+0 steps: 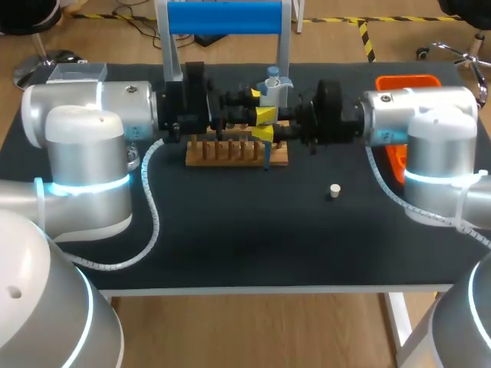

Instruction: Invert the test tube, pick up the pipette, mount the tip to pipette, aspirate from beaker and dispense into the tube, eject the tip, return the pipette, and cap with the stopper.

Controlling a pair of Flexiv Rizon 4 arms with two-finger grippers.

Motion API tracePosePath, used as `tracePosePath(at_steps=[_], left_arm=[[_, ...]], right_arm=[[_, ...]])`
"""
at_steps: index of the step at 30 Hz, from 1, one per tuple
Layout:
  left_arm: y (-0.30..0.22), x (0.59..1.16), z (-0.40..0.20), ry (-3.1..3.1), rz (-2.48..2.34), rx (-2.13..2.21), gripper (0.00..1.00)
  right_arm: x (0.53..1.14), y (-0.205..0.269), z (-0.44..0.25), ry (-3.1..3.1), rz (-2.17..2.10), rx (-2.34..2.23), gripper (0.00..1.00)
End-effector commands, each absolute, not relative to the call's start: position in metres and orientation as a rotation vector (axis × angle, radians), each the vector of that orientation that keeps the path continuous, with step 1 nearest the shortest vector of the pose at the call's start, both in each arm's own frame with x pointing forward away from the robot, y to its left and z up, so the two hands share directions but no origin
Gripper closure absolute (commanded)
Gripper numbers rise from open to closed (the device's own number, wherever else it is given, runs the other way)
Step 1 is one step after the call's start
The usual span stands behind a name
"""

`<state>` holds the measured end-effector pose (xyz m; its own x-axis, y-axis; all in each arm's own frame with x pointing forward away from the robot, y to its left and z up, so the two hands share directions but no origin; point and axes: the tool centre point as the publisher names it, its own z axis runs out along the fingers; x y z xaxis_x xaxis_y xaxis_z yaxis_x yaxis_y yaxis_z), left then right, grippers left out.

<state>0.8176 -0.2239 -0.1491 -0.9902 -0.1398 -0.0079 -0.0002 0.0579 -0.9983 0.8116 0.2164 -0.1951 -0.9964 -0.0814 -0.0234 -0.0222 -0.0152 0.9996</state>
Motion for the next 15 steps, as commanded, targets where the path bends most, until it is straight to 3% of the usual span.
tracePosePath(at_steps=[1,2,15], left_arm=[[-0.223,0.823,-0.15,2.203,-2.084,-0.149,1.0],[-0.223,0.823,-0.15,2.203,-2.084,-0.149,1.0],[-0.223,0.823,-0.15,2.203,-2.084,-0.149,1.0]], right_arm=[[0.811,0.215,-0.193,-2.174,-2.194,0.125,0.44],[0.811,0.214,-0.192,-2.175,-2.194,0.126,0.0],[0.822,0.164,-0.195,-2.127,-2.121,0.15,0.0]])
